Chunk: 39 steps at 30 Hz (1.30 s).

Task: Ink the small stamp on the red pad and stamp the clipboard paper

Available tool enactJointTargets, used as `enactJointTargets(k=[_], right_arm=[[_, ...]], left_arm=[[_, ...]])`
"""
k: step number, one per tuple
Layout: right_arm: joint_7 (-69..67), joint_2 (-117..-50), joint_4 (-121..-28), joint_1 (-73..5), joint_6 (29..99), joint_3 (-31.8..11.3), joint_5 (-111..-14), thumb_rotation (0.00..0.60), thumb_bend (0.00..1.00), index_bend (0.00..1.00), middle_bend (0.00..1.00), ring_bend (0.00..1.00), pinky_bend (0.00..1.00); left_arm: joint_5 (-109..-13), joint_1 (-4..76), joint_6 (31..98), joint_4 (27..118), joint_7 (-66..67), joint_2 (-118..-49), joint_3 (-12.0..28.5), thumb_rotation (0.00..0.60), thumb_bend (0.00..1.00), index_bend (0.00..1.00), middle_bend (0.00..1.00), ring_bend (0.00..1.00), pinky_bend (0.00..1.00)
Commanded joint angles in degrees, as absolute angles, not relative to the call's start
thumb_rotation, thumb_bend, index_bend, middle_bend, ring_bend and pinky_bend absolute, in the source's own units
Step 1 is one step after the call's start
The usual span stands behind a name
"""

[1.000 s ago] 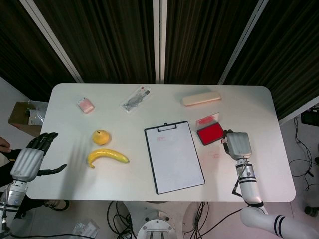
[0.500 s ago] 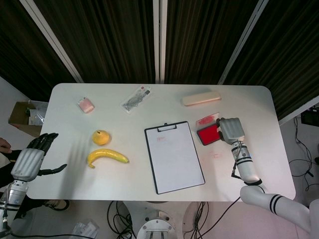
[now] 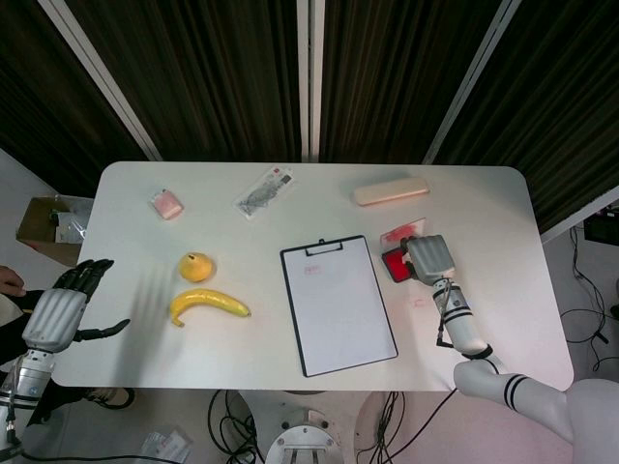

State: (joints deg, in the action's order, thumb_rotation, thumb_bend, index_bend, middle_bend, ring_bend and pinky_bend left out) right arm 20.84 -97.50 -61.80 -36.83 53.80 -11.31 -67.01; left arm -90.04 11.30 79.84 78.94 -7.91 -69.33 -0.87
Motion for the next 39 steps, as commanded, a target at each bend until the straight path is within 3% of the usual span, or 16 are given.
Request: enactJointTargets(k=[1, 28, 34, 39], right_arm=[[20.8, -98.0, -61.3, -37.0, 53.7, -11.1, -66.9, 0.6, 0.43, 0.72, 0.64, 0.82, 0.93], [18.4, -101.1, -56.0, -36.9, 53.2, -10.5, -66.8, 0.6, 0.43, 0.74, 0.66, 0.82, 0.93], [17.2, -97.8, -60.8, -36.3, 56.6, -12.1, -67.8, 0.6, 0.43, 0.74, 0.66, 0.82, 0.93], [19.7, -92.5, -70.6, -35.7, 59.9, -13.1, -68.6, 0.6, 0.44, 0.74, 0.66, 0.82, 0.93]], left_arm=[[-90.0, 11.3, 79.9, 78.9, -8.0, -69.3, -0.9, 0.21, 0.1, 0.08, 0.09, 0.09, 0.18], [-90.1, 11.5, 79.7, 79.4, -8.1, -68.8, -0.8, 0.214, 0.1, 0.08, 0.09, 0.09, 0.18], [-90.2, 11.5, 80.0, 80.1, -7.6, -68.4, -0.6, 0.212, 0.1, 0.08, 0.09, 0.09, 0.18], [-90.2, 11.2, 80.9, 80.6, -7.6, -68.1, -0.5, 0.214, 0.1, 0.08, 0.09, 0.09, 0.18]])
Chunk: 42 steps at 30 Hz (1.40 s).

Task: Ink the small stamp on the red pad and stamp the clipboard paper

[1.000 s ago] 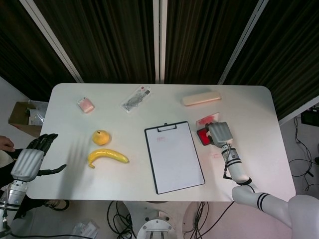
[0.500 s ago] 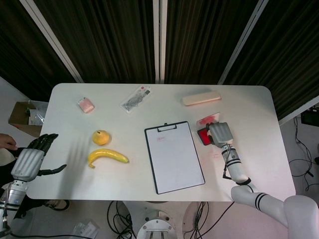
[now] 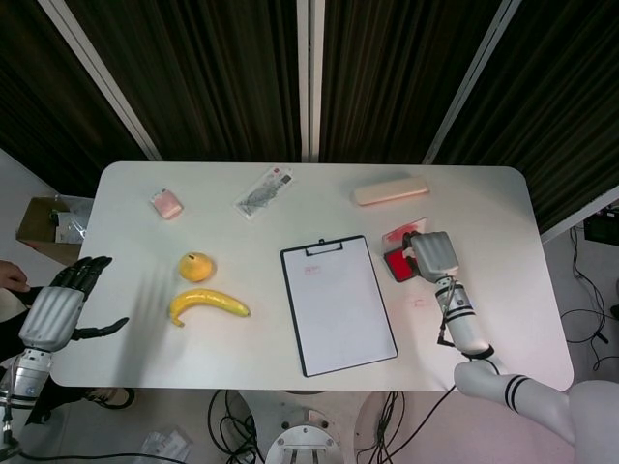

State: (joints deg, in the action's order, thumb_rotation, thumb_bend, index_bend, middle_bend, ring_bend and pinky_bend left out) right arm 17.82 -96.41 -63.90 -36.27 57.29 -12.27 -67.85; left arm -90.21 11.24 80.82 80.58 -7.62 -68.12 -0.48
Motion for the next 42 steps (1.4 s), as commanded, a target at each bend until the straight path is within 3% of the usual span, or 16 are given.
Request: enactJointTargets(k=[1, 7, 14, 18, 26, 42], right_arm=[[20.5, -91.6, -72.7, -35.5, 60.4, -13.0, -68.9, 0.6, 0.44, 0.74, 0.66, 0.82, 0.93], [27.0, -87.9, -85.4, -34.9, 63.0, -11.8, -69.8, 0.6, 0.43, 0.74, 0.66, 0.82, 0.93], [36.9, -93.6, -91.6, -36.5, 64.3, -11.8, -63.6, 0.6, 0.43, 0.75, 0.66, 0.82, 0.93], [43.6, -99.3, -90.1, -38.2, 65.7, -11.3, -60.8, 0.6, 0.41, 0.75, 0.65, 0.82, 0.93], [51.6, -110.8, -84.0, -41.3, 69.6, -14.3, -54.2, 0.6, 0.41, 0.75, 0.65, 0.83, 0.93], [54.5, -119.6, -76.9, -45.6, 70.8, -19.0, -49.5, 0.6, 0.41, 0.75, 0.65, 0.83, 0.93]], left_arm=[[-90.3, 11.1, 81.0, 80.7, -7.6, -68.1, -0.5, 0.215, 0.1, 0.08, 0.09, 0.09, 0.18], [-90.6, 10.7, 81.6, 80.4, -8.0, -68.3, -0.8, 0.216, 0.1, 0.08, 0.09, 0.09, 0.18], [-91.0, 10.1, 82.8, 80.2, -8.8, -68.0, -0.9, 0.216, 0.11, 0.08, 0.09, 0.09, 0.18], [-90.9, 9.8, 83.1, 79.8, -9.3, -67.8, -0.9, 0.214, 0.1, 0.08, 0.09, 0.09, 0.18], [-90.7, 9.3, 83.4, 77.7, -11.8, -68.1, -1.0, 0.218, 0.1, 0.08, 0.09, 0.09, 0.18], [-91.0, 8.9, 83.7, 74.2, -15.3, -68.8, -1.2, 0.214, 0.1, 0.08, 0.09, 0.09, 0.18]])
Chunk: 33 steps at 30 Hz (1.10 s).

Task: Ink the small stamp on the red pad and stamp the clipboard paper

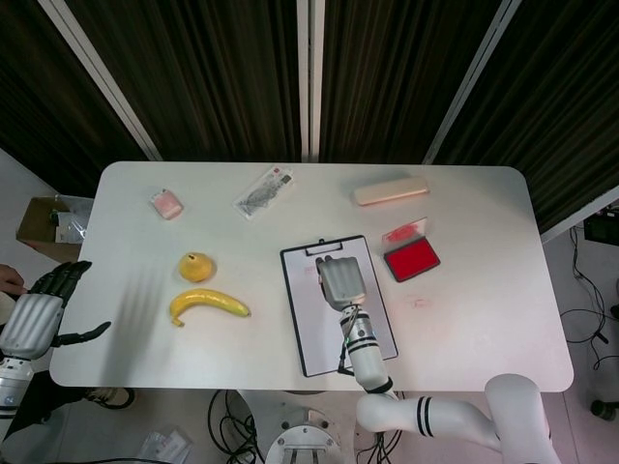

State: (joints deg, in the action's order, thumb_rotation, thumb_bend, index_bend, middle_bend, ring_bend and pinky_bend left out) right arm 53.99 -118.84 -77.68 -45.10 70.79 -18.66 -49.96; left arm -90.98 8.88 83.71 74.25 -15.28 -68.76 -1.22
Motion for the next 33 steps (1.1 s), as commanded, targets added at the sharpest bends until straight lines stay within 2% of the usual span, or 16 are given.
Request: enactJointTargets(k=[1, 20, 33], right_arm=[[54.7, -120.0, -76.4, -45.8, 70.9, -19.1, -49.3, 0.6, 0.41, 0.75, 0.65, 0.83, 0.93], [52.6, -125.9, -67.2, -48.3, 68.4, -21.4, -47.2, 0.6, 0.41, 0.75, 0.65, 0.83, 0.93], [53.2, -127.2, -65.1, -49.9, 67.6, -23.2, -46.3, 0.6, 0.41, 0.75, 0.65, 0.83, 0.93]], left_arm=[[-91.1, 8.9, 83.7, 74.2, -15.3, -68.8, -1.2, 0.214, 0.1, 0.08, 0.09, 0.09, 0.18], [-90.8, 8.7, 83.8, 72.7, -17.1, -69.0, -1.0, 0.216, 0.11, 0.08, 0.09, 0.09, 0.18], [-90.7, 8.7, 83.6, 71.4, -18.1, -69.3, -1.1, 0.216, 0.1, 0.08, 0.09, 0.09, 0.18]])
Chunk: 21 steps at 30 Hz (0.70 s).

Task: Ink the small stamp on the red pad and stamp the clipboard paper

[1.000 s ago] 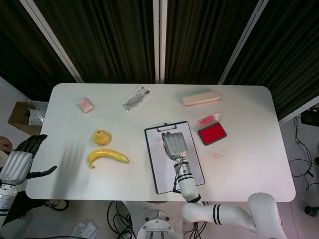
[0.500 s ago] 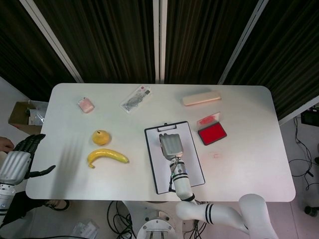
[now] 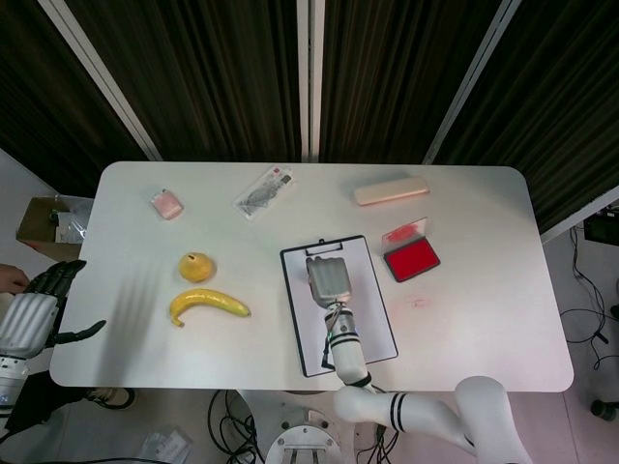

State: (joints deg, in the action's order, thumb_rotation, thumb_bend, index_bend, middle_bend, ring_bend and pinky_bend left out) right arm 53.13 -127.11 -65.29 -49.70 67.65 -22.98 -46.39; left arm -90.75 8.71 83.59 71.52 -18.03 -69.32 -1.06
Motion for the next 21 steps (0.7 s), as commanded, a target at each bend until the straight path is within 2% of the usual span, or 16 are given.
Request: enactJointTargets(k=[1, 21], right_arm=[[53.2, -127.3, -65.1, -50.0, 67.6, -23.3, -46.3, 0.6, 0.41, 0.75, 0.65, 0.83, 0.93], [52.9, -128.7, -62.1, -50.2, 66.7, -22.9, -45.8, 0.6, 0.41, 0.75, 0.64, 0.84, 0.93]], left_arm=[[-90.7, 8.7, 83.5, 71.4, -18.1, -69.4, -1.1, 0.215, 0.1, 0.08, 0.09, 0.09, 0.18], [-90.7, 8.7, 83.5, 71.1, -18.4, -69.4, -1.1, 0.212, 0.1, 0.08, 0.09, 0.09, 0.18]])
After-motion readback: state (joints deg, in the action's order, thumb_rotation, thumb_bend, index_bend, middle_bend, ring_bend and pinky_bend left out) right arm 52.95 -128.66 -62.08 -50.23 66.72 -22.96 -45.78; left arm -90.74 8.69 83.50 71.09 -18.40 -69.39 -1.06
